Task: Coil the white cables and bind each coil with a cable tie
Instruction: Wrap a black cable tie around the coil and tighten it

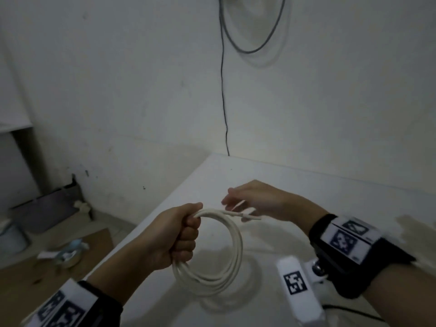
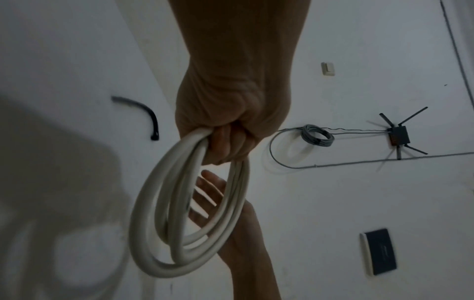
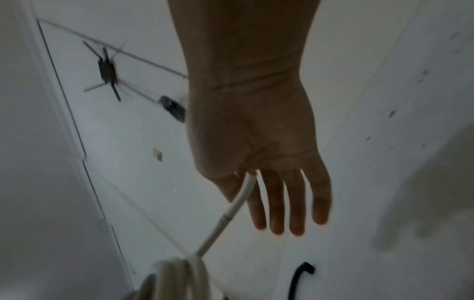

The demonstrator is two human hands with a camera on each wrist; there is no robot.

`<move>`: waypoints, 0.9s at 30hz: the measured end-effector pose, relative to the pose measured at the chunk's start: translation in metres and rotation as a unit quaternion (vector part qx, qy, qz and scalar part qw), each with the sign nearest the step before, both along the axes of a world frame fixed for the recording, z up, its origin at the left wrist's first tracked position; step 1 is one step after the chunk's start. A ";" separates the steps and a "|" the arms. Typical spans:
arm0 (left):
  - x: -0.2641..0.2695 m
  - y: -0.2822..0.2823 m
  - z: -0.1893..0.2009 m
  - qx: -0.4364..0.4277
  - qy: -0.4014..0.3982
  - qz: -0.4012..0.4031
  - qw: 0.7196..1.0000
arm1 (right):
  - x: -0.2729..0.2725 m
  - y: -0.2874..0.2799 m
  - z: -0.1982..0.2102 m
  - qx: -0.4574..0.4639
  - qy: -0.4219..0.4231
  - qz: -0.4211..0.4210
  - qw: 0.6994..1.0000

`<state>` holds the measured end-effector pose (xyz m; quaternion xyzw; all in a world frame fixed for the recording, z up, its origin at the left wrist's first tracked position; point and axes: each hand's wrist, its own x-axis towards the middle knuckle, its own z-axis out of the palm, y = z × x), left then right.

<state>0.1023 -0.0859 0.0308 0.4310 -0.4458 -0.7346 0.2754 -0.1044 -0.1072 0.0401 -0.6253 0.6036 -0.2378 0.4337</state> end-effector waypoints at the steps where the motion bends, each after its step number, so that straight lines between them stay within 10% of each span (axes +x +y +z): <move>1: 0.006 -0.001 -0.003 0.000 -0.015 0.002 1.000 | 0.006 -0.014 -0.007 -0.052 0.076 0.016 0.996; 9: 0.036 -0.016 -0.011 0.009 -0.059 0.040 0.997 | 0.022 -0.079 -0.049 -0.130 0.432 0.296 0.842; 20: -0.009 -0.019 -0.010 -0.079 -0.117 -0.077 0.987 | -0.039 -0.037 -0.036 -0.250 0.284 0.066 0.923; 27: -0.082 -0.006 0.010 -0.172 -0.129 -0.167 0.962 | -0.080 0.017 0.022 -0.308 0.323 -0.003 0.895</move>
